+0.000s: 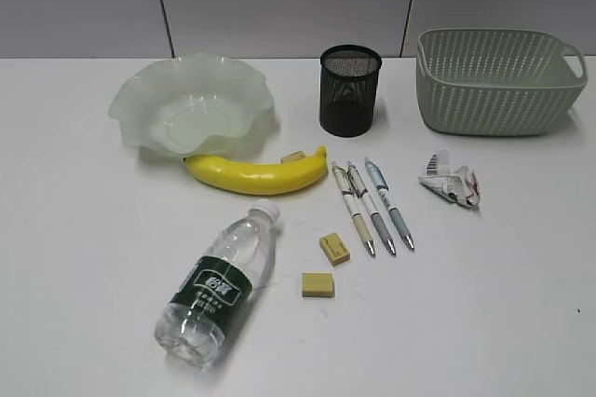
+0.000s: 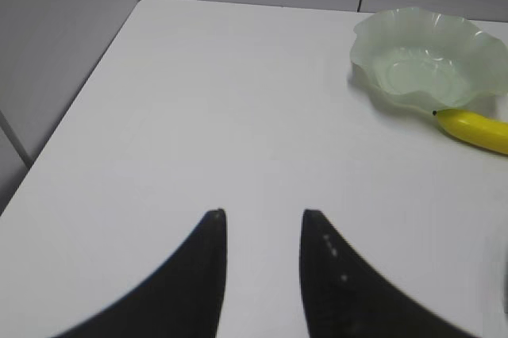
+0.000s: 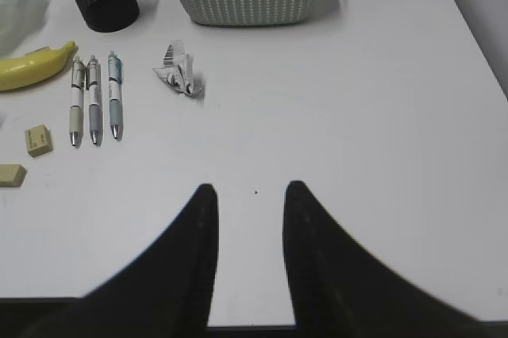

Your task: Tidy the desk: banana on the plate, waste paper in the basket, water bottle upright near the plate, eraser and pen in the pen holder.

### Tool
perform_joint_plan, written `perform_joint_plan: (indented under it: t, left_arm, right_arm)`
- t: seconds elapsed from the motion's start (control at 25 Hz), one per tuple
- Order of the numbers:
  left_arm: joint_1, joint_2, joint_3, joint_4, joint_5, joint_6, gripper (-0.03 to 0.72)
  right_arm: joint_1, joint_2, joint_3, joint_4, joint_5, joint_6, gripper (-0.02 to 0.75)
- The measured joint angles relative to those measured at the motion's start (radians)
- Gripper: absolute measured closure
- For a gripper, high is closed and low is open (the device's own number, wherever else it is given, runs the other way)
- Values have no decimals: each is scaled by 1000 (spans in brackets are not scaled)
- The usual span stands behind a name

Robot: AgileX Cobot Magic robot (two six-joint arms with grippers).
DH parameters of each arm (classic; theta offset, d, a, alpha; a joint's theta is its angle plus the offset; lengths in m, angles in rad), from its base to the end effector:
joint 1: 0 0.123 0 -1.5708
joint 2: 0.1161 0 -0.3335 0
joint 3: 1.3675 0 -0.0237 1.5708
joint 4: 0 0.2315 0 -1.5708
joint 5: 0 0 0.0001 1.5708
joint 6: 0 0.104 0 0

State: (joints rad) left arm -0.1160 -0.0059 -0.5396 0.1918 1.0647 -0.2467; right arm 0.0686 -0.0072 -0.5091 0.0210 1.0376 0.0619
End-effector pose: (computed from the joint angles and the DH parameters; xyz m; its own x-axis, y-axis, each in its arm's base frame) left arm -0.0629 0.0248 0.2734 -0.3984 -0.1047 -0.9112 -0.0986 0.9926 -0.0710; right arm -0.0601 -0.0022 0.2663 -0.4246 0.0435 -0.9043 -0.0543 0.9958 0.0734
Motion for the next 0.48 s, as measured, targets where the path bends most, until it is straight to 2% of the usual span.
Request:
perform_joint_plan:
  t: [0.48]
  left_arm:
    - [0, 0, 0, 0, 0, 1, 452]
  right_arm:
    - [0, 0, 0, 0, 0, 0, 498]
